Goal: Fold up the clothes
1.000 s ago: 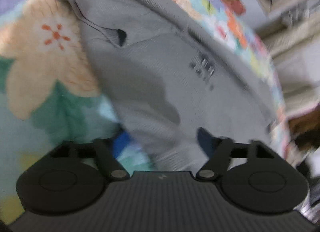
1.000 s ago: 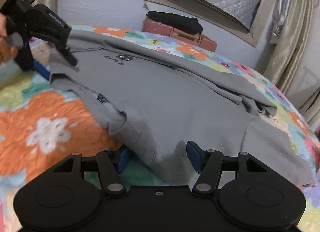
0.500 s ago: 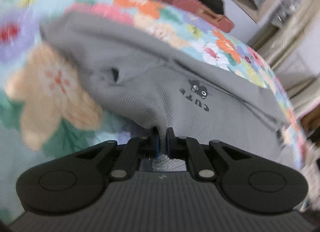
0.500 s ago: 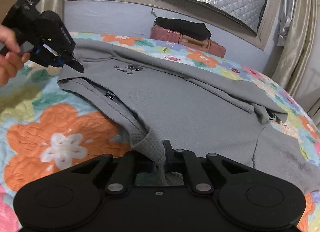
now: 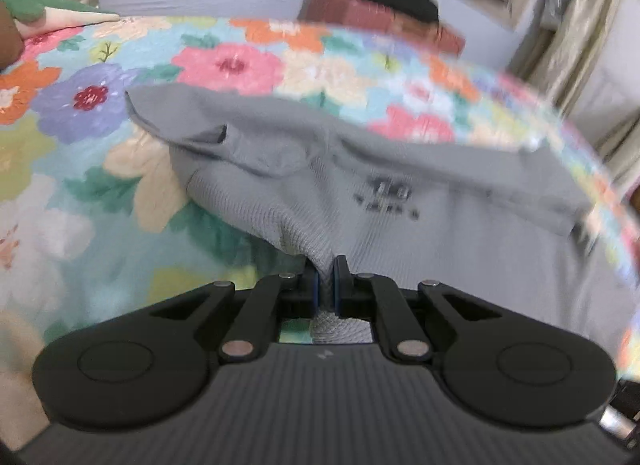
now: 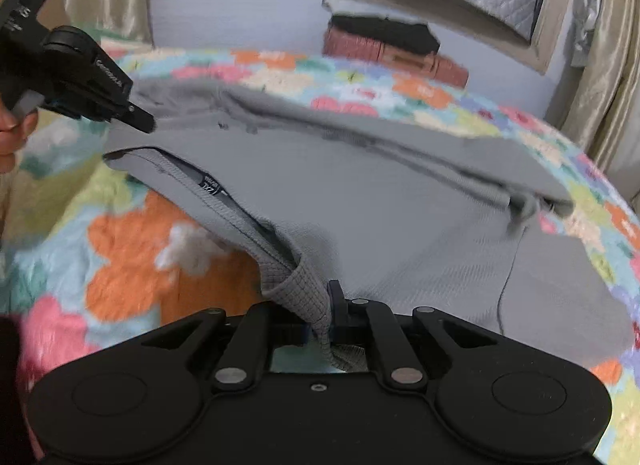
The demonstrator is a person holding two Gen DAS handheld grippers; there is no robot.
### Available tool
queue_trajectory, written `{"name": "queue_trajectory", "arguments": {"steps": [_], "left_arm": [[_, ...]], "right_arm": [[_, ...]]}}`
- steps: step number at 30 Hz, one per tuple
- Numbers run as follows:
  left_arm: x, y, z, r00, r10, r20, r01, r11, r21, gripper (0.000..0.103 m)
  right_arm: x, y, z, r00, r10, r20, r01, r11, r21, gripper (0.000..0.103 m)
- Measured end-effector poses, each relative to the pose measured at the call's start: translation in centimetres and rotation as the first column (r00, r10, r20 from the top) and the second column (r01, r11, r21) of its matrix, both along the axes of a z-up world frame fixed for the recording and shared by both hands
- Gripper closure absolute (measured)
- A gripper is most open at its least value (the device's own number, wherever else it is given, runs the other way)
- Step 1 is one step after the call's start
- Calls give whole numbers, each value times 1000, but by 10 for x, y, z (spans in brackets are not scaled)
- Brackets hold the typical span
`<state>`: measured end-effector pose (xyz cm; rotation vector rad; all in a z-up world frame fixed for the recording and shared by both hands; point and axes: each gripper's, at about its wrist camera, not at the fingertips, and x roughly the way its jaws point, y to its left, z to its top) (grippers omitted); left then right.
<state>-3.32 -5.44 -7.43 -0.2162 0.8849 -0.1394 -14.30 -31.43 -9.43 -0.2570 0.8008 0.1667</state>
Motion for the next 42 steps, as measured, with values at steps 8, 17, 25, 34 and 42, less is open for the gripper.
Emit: {"name": "queue_trajectory", "arguments": {"steps": [8,17,25,34,42], "left_arm": [[-3,-4,3,993,-120,-19,120,993,1,92],[-21,-13,57,915,-343,212,353,936,-7,70],[7,-112,77,734,-646,209,606,762,228,65],[66,-282,12,524,-848,82,701,484,524,87],[103,-326,-20,490,-869,65,715,443,541,85]], "right_arm": [[2,4,-3,995,21,-96,-20,1000,6,70],[-8,-33,53,999,-9,-33,18,958,288,47],[47,-105,85,994,-112,12,106,967,233,47],[178,-155,42,986,-167,-20,168,982,85,84],[191,-170,8,987,-160,23,159,986,52,81]]}}
